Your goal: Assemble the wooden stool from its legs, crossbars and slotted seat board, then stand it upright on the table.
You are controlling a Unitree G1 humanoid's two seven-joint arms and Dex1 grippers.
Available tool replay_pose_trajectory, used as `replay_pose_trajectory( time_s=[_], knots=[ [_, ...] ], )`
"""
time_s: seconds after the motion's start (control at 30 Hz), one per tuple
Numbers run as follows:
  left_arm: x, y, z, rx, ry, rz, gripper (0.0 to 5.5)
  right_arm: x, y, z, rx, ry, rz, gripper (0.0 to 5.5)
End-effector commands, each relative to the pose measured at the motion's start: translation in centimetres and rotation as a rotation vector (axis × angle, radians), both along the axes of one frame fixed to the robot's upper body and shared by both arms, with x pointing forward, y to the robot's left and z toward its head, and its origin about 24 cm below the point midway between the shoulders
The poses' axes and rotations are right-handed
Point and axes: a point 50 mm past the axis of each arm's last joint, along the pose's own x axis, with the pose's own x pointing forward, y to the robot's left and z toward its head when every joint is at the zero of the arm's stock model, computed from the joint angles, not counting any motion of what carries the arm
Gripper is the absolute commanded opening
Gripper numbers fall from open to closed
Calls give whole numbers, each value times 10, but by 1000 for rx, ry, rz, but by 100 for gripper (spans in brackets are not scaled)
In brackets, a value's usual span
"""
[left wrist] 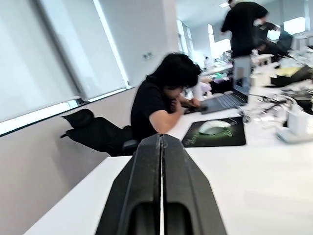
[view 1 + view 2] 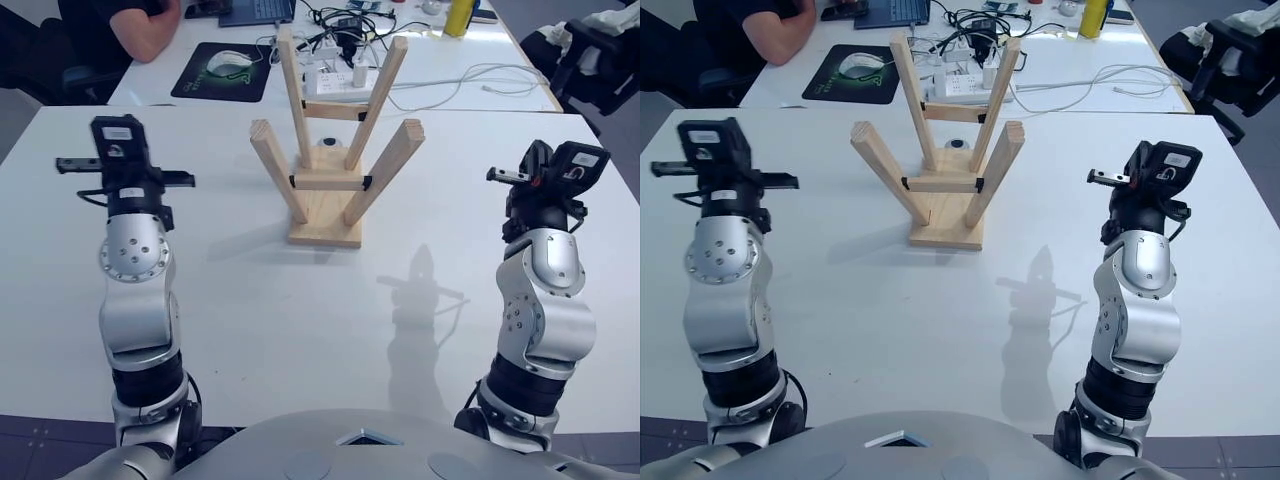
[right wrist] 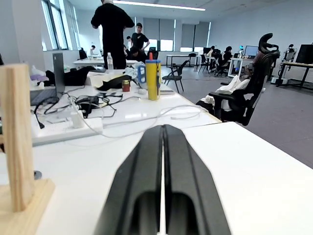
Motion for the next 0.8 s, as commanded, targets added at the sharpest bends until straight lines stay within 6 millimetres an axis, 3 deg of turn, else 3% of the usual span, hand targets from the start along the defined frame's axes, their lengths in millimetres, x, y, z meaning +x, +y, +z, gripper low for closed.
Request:
replay_pose_trajectory(
  time_s=[0.03,0.07,0.13,0.27,0.4,0.5,0.57,0.63,0.67,0.73,0.8],
  knots=[
    [1,-118,-13,87,129,-736,3,-6,121,2,105,63,784,0],
    [-6,-132,-16,121,140,-825,3,-16,136,0,46,78,898,0],
    [-3,-126,-21,144,180,-803,3,-18,132,-10,20,134,880,0],
    [6,-91,-24,104,199,-581,3,1,81,-19,10,171,564,0],
    [11,-29,-5,18,54,-190,3,8,18,-7,-55,88,144,0],
    [6,0,4,-3,-13,-15,3,4,0,3,-56,17,3,0],
    [5,5,0,-19,-2,19,3,4,0,6,-52,2,-8,0],
    [10,-9,-10,-56,49,-76,3,7,14,8,-27,-16,71,0],
    [14,-30,-15,-85,84,-225,3,11,32,8,-27,-19,203,0],
    [7,-101,-16,-15,127,-696,3,6,91,8,-68,-10,612,0],
    [-5,-128,-19,5,173,-878,3,-8,121,2,-76,24,843,0]
  ],
)
